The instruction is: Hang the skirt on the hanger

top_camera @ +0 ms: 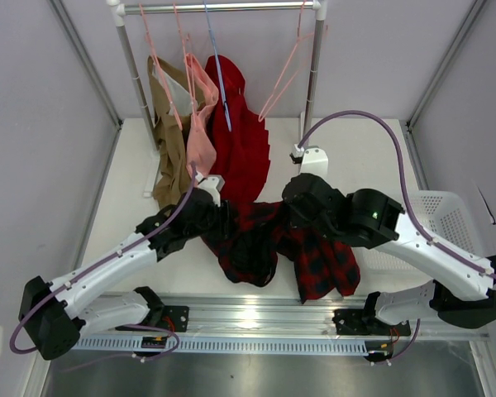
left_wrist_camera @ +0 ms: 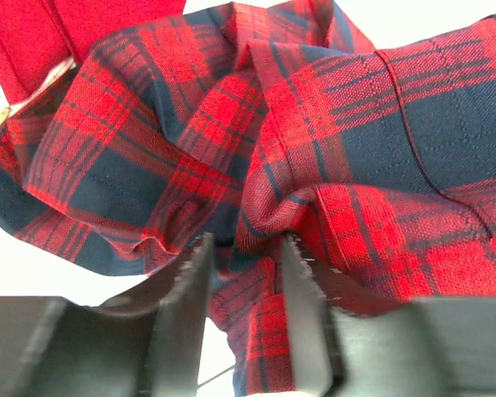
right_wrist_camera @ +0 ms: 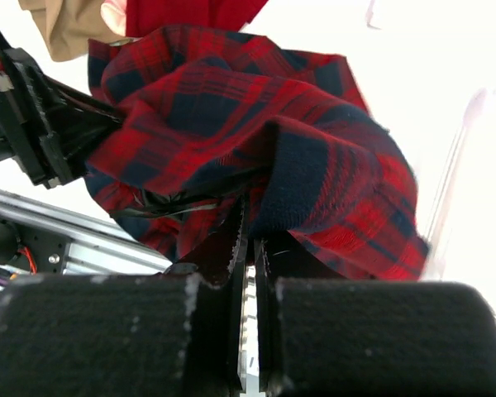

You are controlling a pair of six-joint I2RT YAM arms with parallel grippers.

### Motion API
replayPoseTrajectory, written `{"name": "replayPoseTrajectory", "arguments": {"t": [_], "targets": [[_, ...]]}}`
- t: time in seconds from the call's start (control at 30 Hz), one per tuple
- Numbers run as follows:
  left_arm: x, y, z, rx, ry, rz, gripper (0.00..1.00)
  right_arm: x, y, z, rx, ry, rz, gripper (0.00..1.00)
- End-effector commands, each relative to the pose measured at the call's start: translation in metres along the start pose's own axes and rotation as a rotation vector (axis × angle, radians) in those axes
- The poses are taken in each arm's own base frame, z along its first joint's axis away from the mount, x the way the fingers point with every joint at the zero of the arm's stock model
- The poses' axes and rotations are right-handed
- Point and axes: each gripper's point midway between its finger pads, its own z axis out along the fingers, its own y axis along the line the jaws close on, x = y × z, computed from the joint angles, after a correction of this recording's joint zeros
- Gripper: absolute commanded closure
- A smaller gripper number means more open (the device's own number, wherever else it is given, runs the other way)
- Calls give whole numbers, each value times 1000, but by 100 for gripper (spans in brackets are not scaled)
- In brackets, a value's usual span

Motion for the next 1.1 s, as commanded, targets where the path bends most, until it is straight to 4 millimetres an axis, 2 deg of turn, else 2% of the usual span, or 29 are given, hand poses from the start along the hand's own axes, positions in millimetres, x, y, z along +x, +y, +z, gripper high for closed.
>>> {"name": "replayPoseTrajectory", "arguments": {"t": [0.0,0.2,0.23,0.3,0.37,0.4,0.5,0.67,0.8,0.9,0.93,1.07], "targets": [[-15,-10,-11,66,-74,-25,49,-11,8,-5,-58,-35,12,100],[-6,-9,-28,123,-132,-40,28,-8,8,5,-37,-18,8,100],[-2,-12,-35,163,-139,-44,27,-9,8,7,-39,-15,12,100],[12,-5,-35,163,-134,-52,22,-9,8,9,-37,-11,9,100],[19,-7,-46,216,-165,-71,20,-11,7,12,-35,-8,8,100],[16,-13,-52,262,-195,-74,19,-11,7,14,-33,-5,9,100],[30,-23,-65,369,-232,-74,17,-11,5,21,-25,9,8,100],[59,-6,-56,298,-192,-87,17,-15,5,28,-26,10,10,100],[72,-13,-52,287,-185,-65,16,-17,1,31,-19,10,18,100],[89,-15,-42,252,-135,-39,17,-19,-2,34,-16,11,23,100],[93,-8,-34,189,-126,-41,17,-19,-3,35,-15,12,27,100],[103,12,-24,22,-109,-37,19,-19,-5,33,-17,12,26,100]]}}
